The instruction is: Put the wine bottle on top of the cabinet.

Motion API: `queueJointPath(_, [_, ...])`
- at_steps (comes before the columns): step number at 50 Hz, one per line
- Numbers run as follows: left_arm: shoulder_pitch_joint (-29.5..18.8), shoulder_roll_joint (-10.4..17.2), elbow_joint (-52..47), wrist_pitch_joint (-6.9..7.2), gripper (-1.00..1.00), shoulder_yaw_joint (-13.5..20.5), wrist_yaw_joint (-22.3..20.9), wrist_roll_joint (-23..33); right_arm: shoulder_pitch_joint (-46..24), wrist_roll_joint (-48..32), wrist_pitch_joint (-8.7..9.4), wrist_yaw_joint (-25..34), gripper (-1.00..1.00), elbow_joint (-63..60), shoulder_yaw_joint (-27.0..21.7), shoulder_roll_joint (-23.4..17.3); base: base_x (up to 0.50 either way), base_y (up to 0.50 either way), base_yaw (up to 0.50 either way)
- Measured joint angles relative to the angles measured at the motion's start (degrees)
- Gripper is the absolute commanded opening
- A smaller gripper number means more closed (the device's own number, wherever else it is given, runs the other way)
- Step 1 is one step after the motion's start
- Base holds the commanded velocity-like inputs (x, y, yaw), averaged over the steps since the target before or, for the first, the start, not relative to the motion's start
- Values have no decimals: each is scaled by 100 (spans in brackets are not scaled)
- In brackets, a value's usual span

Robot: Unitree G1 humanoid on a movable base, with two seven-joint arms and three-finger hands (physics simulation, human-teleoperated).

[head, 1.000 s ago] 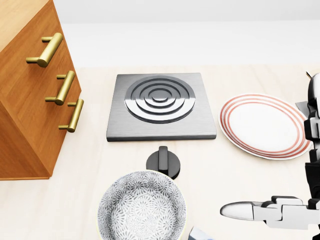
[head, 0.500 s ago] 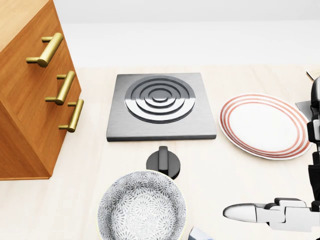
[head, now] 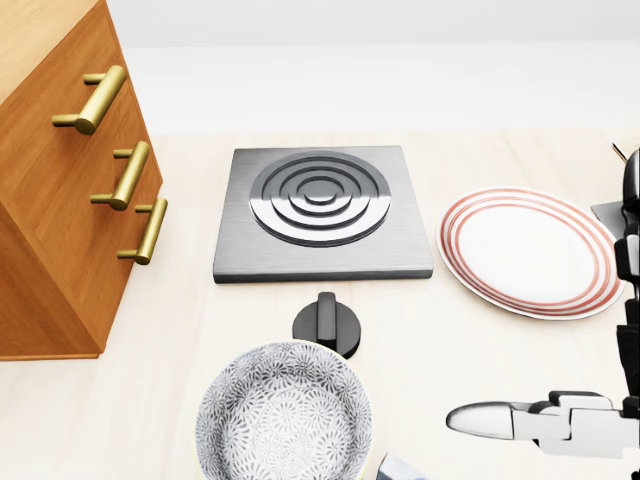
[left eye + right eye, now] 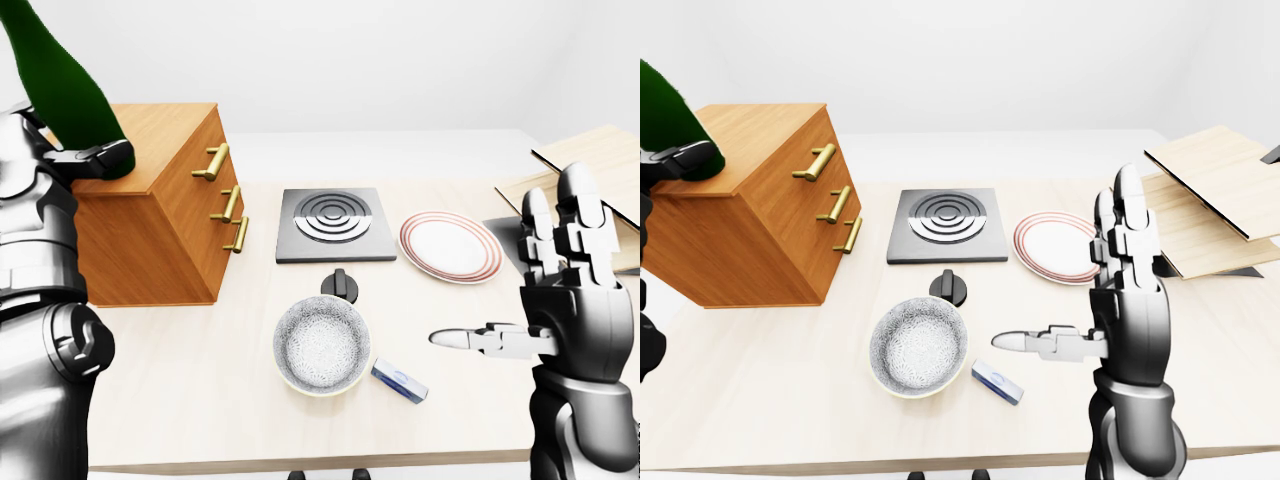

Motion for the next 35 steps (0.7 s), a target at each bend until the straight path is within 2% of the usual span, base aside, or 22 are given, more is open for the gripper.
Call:
queueJointPath(4, [28,-14,6,0,-39,9,11,-13,-22,-3,0,-10,100,22,11,-9,0,0,0])
queueJointPath(6, [36,-20,9,0,-42,18,12,-17,-26,-1,0,-13,100,30,12,-12,0,0,0])
queueJointPath(10, [67,-25,14,0,-30,20,5,-21,-20,3,0,-18,100,44,10,-14,0,0,0])
queueJointPath(11, [78,-24,6,0,-22,5,-4,-30,-17,4,0,-19,100,46,9,-14,0,0,0])
queueJointPath(13, [94,-17,-11,0,11,-31,-19,-56,-10,5,0,-19,100,49,8,-13,0,0,0])
queueJointPath(14, [100,-14,-18,0,2,-47,-22,-69,-7,6,0,-19,100,50,6,-13,0,0,0])
queueJointPath(18, [115,-6,-35,0,8,-92,-25,-109,10,13,0,-17,100,62,-3,-8,0,0,0])
queueJointPath(19, [120,-4,-41,0,1,-109,-25,-112,15,15,0,-17,100,67,-5,-7,0,0,0])
queueJointPath(23, [126,-5,-51,0,7,-125,-18,-116,34,24,0,-13,100,72,-17,-1,0,0,0])
queueJointPath(25, [130,-6,-57,0,0,-127,-12,-115,42,26,0,-11,100,67,-21,1,-1,0,0])
queueJointPath(27, [130,-10,-60,0,8,-124,-6,-107,49,29,0,-6,100,66,-25,2,0,0,0])
queueJointPath(31, [133,-9,-63,0,-1,-134,-3,-113,63,33,0,3,100,61,-36,5,0,0,0])
queueJointPath(33, [132,-11,-63,0,4,-132,4,-107,67,34,0,7,100,53,-41,6,0,0,0])
queueJointPath(35, [137,-5,-67,0,21,-150,-7,-121,67,32,0,8,100,47,-41,7,0,0,0])
